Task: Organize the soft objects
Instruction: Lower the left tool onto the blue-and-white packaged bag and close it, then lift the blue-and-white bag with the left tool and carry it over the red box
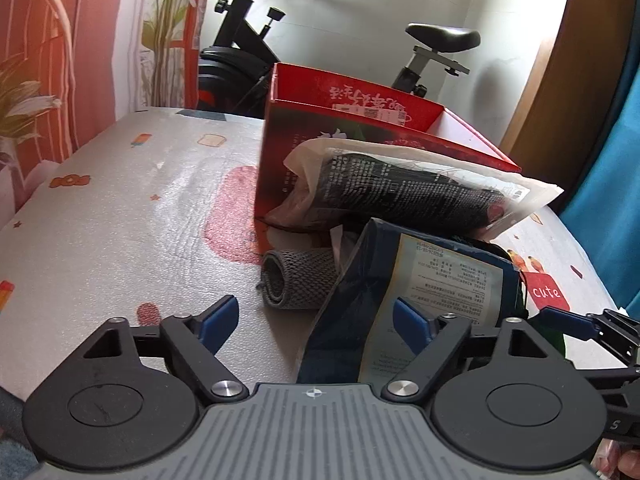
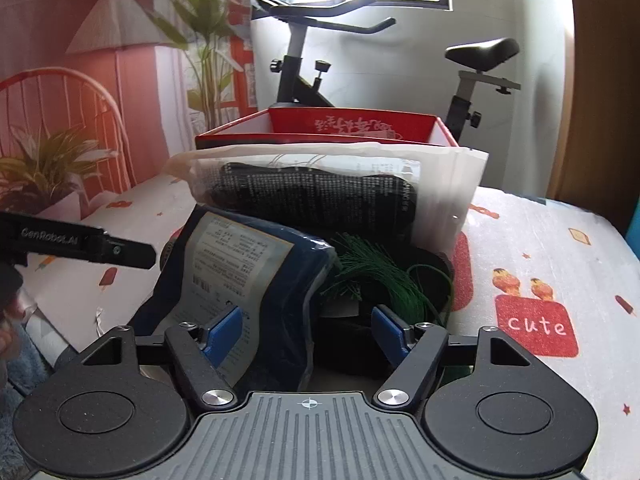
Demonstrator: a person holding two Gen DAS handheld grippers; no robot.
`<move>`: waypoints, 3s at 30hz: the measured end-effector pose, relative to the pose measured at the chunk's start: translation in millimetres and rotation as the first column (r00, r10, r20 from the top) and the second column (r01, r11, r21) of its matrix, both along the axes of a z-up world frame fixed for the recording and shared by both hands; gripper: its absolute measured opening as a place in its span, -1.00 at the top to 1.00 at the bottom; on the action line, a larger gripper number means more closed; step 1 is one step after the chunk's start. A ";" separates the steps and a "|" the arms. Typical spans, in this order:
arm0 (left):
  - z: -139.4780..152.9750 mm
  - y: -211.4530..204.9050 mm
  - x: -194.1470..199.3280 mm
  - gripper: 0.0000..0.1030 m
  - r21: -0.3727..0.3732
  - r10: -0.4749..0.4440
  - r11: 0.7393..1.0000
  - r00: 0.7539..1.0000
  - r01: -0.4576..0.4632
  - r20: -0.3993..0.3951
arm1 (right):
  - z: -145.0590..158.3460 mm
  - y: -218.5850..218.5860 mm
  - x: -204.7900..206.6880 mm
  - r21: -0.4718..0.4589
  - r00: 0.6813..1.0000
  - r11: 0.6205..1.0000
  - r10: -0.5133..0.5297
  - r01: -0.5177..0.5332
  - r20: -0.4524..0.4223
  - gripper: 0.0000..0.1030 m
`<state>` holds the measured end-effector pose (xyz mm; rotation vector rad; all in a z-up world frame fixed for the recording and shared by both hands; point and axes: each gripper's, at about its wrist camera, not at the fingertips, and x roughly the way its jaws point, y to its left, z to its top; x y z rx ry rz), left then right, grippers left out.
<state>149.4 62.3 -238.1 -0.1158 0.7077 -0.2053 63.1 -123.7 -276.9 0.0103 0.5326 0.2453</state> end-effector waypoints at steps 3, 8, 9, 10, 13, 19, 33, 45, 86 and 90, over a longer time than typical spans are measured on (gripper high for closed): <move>-1.9 -8.4 10.1 -0.49 0.006 -0.067 0.998 0.998 0.067 0.004 | -2.2 9.9 4.2 -0.045 0.999 0.998 0.043 -0.043 0.001 -0.10; -6.9 -25.6 24.1 -0.48 0.028 -0.194 0.981 0.981 0.193 0.025 | -4.2 13.1 14.1 -0.046 0.997 0.996 0.072 -0.072 -0.012 0.09; -9.5 -27.9 26.5 -0.48 0.025 -0.208 0.978 0.978 0.208 0.022 | -5.0 11.7 15.4 -0.040 0.997 0.996 0.074 -0.075 -0.014 0.10; -12.0 -29.5 27.9 -0.48 0.017 -0.217 0.976 0.976 0.217 0.019 | -5.4 11.3 16.5 -0.038 0.997 0.996 0.076 -0.077 -0.016 0.10; -20.9 -30.7 35.0 -0.48 -0.033 -0.235 0.971 0.972 0.235 0.005 | -7.5 12.3 21.2 -0.042 0.996 0.995 0.089 -0.089 -0.020 0.13; -32.9 -34.7 41.1 -0.50 -0.075 -0.252 0.966 0.967 0.249 -0.034 | -11.8 16.1 24.1 -0.066 0.995 0.993 0.096 -0.097 -0.018 0.31; -24.6 -37.4 20.6 -0.16 -0.069 -0.254 0.965 0.967 0.254 0.018 | -0.1 17.6 20.4 -0.083 0.995 0.992 0.101 -0.098 0.023 0.44; 10.5 -41.1 8.3 -0.16 -0.059 -0.251 0.965 0.963 0.257 0.095 | 25.5 12.9 9.4 -0.085 0.989 0.992 0.101 -0.092 0.105 0.44; 117.5 -59.6 148.9 -0.16 0.001 -0.213 0.975 0.926 0.224 0.311 | 174.7 5.9 188.8 -0.245 0.950 0.961 0.190 -0.128 0.247 0.39; 112.4 -57.8 178.0 -0.16 0.007 -0.207 0.977 0.936 0.214 0.285 | 167.3 6.0 224.8 -0.268 0.952 0.954 0.198 -0.133 0.234 0.39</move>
